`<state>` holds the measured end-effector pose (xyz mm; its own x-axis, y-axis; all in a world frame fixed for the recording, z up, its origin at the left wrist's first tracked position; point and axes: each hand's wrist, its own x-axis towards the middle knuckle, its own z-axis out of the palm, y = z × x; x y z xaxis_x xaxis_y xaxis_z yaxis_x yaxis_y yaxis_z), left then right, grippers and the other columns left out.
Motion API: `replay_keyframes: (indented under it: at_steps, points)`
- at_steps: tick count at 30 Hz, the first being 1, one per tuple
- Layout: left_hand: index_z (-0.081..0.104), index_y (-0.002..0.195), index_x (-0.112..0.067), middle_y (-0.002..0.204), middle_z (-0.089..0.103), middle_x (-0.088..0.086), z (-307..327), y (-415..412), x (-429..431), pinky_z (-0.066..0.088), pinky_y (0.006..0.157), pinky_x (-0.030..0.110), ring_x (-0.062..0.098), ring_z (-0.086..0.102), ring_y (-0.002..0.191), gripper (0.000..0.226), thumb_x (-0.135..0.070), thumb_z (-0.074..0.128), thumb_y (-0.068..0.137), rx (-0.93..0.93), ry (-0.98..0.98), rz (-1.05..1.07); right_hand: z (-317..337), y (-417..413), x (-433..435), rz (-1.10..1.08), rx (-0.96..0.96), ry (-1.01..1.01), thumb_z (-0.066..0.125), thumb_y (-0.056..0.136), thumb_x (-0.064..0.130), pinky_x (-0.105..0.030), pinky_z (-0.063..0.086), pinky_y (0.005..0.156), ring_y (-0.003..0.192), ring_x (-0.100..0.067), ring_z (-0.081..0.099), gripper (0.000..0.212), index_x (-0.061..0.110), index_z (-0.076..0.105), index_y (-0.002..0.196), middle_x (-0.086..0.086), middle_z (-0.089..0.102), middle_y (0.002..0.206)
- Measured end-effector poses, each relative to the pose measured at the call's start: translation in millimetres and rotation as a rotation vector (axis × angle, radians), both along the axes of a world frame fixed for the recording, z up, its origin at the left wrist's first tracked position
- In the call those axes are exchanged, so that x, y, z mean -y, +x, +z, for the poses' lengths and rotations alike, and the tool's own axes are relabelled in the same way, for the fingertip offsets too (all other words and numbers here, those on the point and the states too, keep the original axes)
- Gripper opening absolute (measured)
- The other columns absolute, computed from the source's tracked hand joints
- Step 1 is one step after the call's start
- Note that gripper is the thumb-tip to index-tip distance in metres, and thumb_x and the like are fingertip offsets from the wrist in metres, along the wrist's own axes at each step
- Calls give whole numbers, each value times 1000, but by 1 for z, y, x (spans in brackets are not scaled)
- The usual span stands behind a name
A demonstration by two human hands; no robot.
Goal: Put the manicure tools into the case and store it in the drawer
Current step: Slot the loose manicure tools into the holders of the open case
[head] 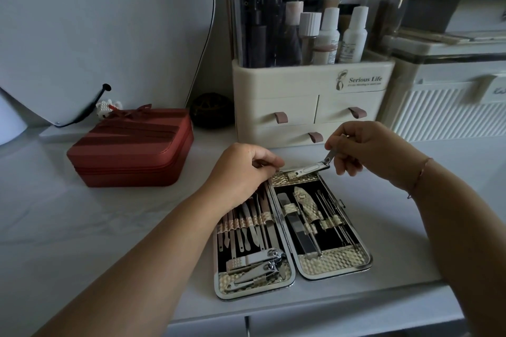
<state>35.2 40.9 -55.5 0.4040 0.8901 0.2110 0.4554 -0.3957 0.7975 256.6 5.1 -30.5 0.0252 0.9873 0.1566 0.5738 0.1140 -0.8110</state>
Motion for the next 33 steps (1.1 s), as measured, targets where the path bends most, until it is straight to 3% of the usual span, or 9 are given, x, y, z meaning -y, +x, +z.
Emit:
replay_keyframes:
  at_steps: [24, 33]
  points:
    - [73, 86, -29, 74, 67, -17, -2, 0, -2, 40, 60, 3, -10, 58, 62, 18, -13, 68, 82, 6, 5, -12, 6, -3, 5, -28, 6, -49, 49, 93, 8, -16, 43, 43, 42, -13, 52, 18, -2, 62, 85, -9, 66, 56]
    - [74, 87, -28, 78, 69, -14, -2, 0, -2, 43, 62, 6, -8, 59, 63, 17, -13, 69, 81, 5, 1, -2, 3, -9, 1, -105, -144, 27, 49, 92, 8, -23, 39, 47, 43, -15, 51, 20, -4, 62, 83, -9, 64, 53]
